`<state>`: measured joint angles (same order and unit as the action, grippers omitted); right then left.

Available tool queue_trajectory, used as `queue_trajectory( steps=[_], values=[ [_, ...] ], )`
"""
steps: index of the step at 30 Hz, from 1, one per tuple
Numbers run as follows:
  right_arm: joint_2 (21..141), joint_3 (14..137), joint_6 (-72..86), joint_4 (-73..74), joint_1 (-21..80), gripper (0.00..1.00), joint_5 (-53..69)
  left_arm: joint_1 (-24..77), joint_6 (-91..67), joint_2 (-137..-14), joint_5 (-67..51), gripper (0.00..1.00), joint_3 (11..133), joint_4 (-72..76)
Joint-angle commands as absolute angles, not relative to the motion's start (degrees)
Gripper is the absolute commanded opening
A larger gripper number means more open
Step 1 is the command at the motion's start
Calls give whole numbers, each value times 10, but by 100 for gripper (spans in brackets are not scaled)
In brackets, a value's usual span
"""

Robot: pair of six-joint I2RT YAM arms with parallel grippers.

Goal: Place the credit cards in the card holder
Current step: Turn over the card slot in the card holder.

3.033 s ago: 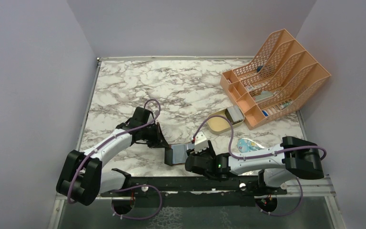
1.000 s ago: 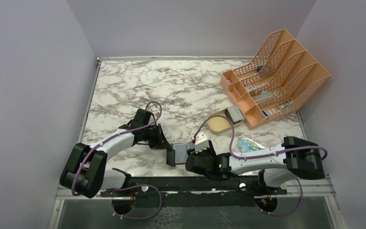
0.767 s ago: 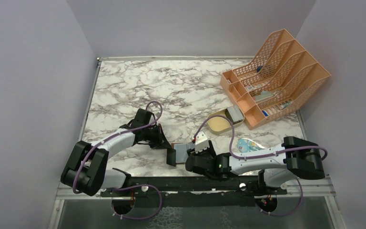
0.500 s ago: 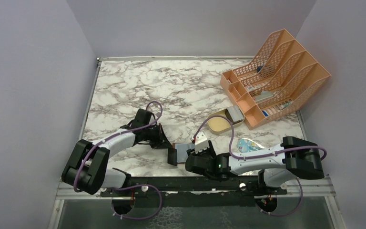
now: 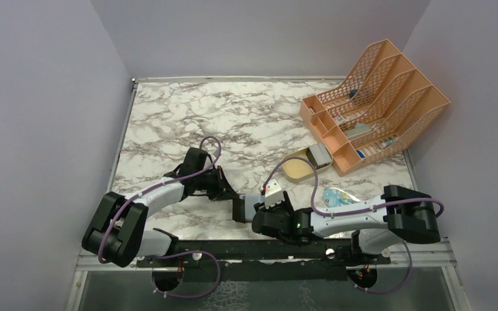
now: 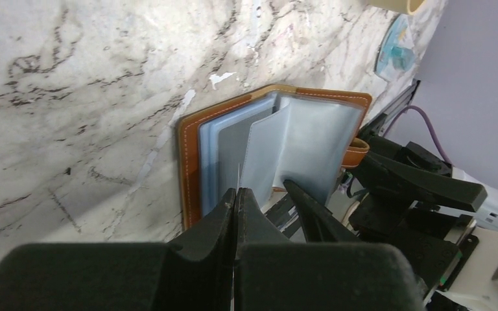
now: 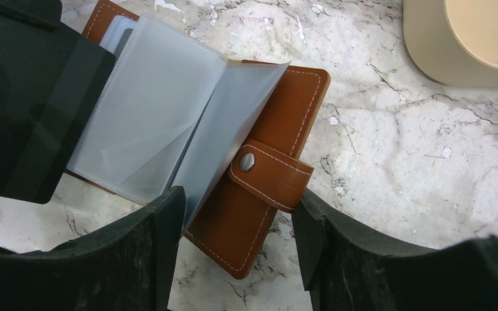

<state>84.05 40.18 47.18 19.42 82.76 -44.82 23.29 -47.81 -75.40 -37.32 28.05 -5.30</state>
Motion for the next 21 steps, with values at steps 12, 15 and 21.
queue_trajectory(
  steps=[12, 15, 21],
  values=[
    [807, 400, 486, 179, 824, 69, -446, 264, -544, -747, -420, 0, 258, 83],
    [782, 400, 493, 188, 824, 73, -442, 278, -557, -749, -421, 0, 258, 112],
    [720, 401, 518, 206, 824, 75, -420, 306, -566, -770, -407, 0, 267, 146]
  ],
)
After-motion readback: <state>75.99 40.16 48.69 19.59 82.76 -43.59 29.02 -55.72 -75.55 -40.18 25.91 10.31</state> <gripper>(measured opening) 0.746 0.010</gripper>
